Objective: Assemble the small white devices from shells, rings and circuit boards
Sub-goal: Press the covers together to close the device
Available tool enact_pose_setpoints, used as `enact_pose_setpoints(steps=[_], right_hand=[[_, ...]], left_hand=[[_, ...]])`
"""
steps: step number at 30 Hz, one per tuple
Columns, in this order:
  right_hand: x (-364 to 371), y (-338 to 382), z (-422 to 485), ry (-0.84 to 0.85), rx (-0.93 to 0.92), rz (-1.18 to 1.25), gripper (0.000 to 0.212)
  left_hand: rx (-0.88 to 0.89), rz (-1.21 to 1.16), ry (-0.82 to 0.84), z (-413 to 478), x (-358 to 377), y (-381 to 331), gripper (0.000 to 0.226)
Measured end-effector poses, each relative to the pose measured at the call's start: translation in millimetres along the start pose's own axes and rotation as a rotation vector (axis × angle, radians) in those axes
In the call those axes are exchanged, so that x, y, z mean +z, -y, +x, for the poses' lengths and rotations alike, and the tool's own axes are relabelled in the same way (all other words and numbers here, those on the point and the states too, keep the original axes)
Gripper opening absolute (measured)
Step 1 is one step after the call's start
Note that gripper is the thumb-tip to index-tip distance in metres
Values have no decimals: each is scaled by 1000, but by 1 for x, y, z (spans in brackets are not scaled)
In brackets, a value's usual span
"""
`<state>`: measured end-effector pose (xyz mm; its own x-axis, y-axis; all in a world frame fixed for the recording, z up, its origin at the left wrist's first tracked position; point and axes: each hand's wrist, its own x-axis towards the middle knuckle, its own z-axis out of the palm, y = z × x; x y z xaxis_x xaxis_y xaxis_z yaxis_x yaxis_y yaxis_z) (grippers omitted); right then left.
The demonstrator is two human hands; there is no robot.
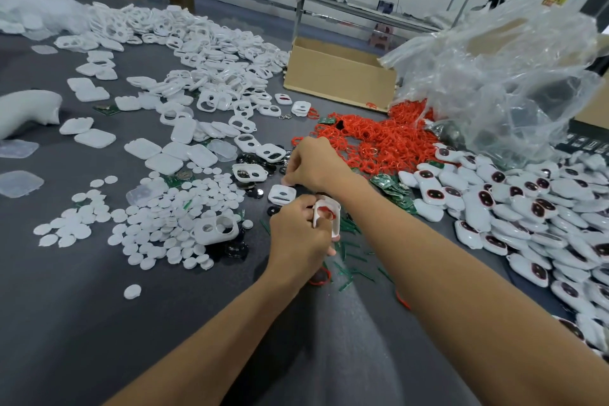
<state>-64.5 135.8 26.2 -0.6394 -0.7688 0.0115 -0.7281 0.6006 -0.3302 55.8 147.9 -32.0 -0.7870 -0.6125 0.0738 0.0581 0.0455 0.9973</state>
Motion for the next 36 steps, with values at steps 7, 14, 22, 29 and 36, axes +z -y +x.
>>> enact_pose_setpoints(steps=[7,14,22,29,36], right_hand=[[-3,0,8,46,95,-46,22],[7,-10,0,-54,23,-146,12],[-13,-35,-72,-306,-60,561,16],[10,-39,-98,-400,-107,449,15],[16,-43,-100,-509,-183,443,14]], left_hand=[[-37,-61,5,0,-1,-1,30],[-85,-149,3,2,-1,0,26],[-153,-275,-30,7,-2,-2,26],[-124,-269,57,6,-3,-1,37],[-117,-294,110,7,-5,-1,27]])
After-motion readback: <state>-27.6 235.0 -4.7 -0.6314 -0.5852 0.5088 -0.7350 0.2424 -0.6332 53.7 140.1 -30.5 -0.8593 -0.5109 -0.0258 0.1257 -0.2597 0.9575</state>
